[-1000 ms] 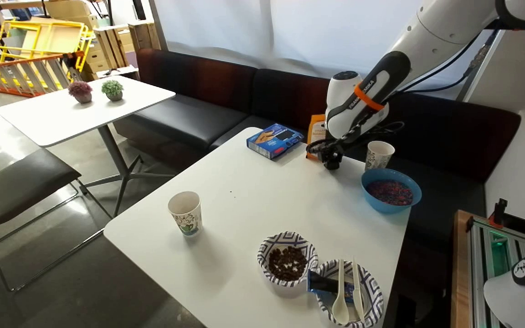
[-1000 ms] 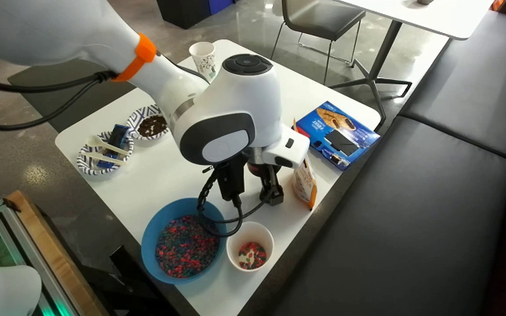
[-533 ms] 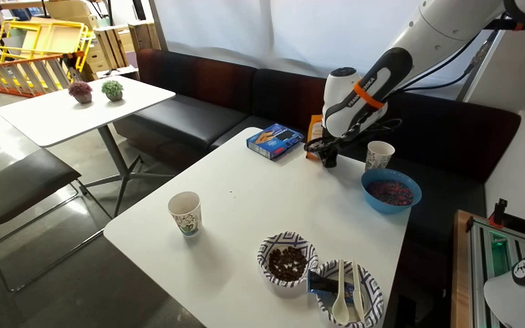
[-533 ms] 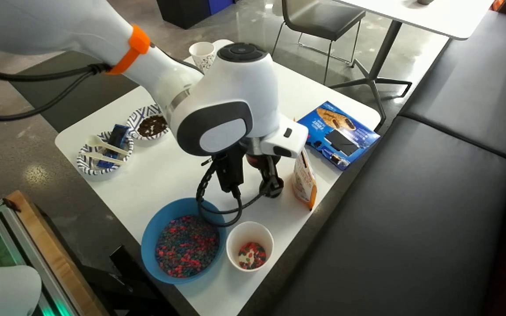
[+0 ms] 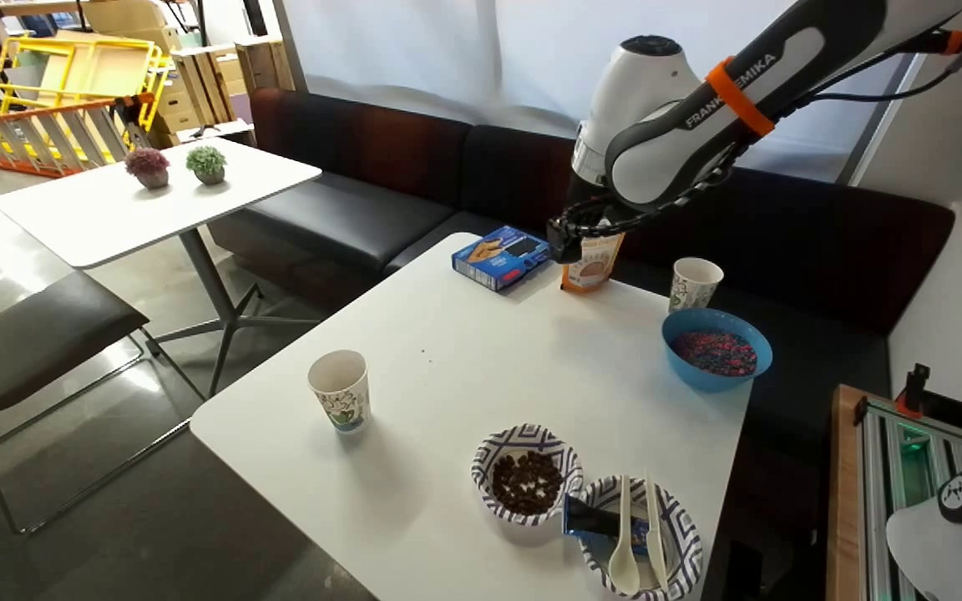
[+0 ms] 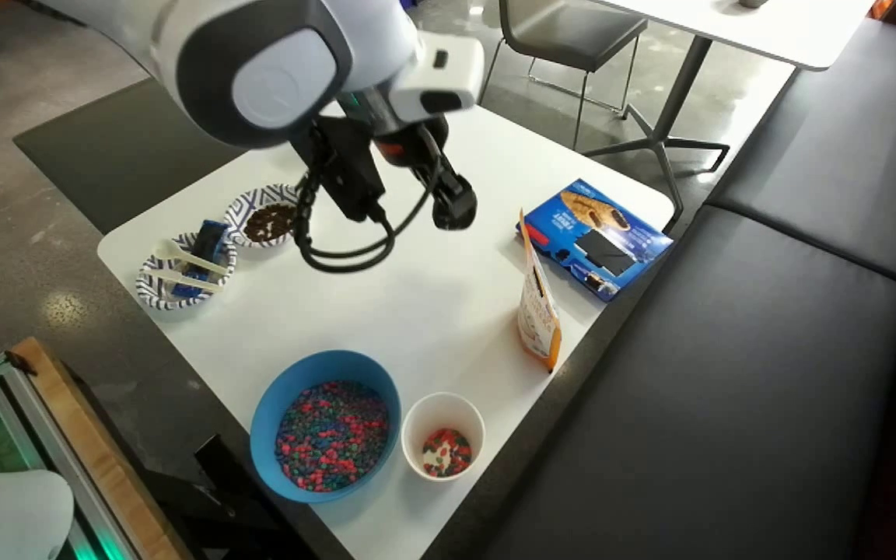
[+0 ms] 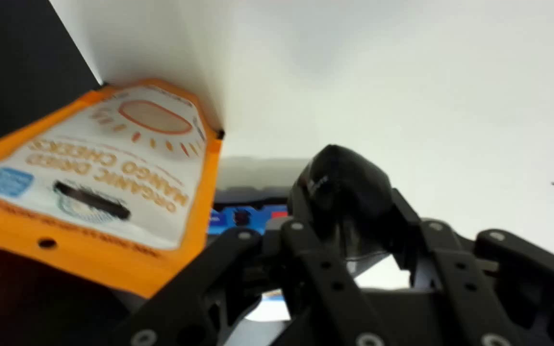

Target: Place the black object inside the cup

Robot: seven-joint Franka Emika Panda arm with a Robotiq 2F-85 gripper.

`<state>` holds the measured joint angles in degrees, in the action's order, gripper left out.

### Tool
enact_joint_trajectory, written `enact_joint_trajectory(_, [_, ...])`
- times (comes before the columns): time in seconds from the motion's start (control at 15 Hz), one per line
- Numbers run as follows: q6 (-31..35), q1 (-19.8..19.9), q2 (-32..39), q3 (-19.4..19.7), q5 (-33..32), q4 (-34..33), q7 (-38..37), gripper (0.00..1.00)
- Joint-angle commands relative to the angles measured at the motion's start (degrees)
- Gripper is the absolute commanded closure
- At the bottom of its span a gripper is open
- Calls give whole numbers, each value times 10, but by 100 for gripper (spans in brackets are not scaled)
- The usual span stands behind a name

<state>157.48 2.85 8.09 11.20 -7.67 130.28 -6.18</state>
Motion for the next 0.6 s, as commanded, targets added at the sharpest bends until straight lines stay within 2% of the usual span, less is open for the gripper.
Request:
enact_joint_trajectory(0.0, [11, -8, -64, -51, 10, 25, 62, 85])
enact_joint_trajectory(0.27, [18, -28, -53, -102, 43, -19, 149, 85])
enact_joint_trajectory(0.53, [14, -45, -5, -148, 141, -91, 296, 85])
